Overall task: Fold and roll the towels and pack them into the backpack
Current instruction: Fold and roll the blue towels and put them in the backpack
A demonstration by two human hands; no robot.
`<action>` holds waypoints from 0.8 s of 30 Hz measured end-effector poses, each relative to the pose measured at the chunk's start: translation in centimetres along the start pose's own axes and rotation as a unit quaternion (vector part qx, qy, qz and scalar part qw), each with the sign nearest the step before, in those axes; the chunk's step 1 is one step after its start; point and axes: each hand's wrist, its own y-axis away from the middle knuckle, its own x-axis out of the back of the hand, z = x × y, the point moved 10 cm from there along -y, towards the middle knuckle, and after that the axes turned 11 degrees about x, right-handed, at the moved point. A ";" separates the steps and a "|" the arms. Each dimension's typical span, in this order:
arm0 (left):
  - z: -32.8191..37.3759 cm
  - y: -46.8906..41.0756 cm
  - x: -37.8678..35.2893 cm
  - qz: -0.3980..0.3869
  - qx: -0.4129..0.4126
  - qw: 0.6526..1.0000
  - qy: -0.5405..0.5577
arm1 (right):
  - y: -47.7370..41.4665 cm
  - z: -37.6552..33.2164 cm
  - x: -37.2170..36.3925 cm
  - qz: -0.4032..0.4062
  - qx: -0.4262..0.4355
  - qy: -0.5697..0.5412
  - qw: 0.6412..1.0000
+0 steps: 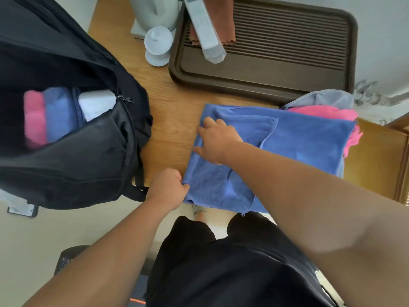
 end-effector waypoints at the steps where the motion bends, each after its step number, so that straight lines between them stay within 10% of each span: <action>1: -1.0 -0.1 0.3 -0.006 0.006 1.000 -0.027 | -0.3 -1.2 -0.2 -0.005 0.012 -0.002 1.000; 7: -2.8 -0.1 2.0 0.012 0.001 0.982 -0.189 | -0.6 -4.7 -0.1 -0.012 0.064 -0.024 0.998; 15: 7.5 -1.5 4.8 0.056 -0.148 0.985 -0.070 | 3.3 6.6 2.9 0.109 -0.121 -0.047 0.986; 24: 13.5 -6.8 5.3 0.087 -0.183 0.961 -0.191 | -0.6 5.9 1.9 0.041 -0.022 -0.061 0.997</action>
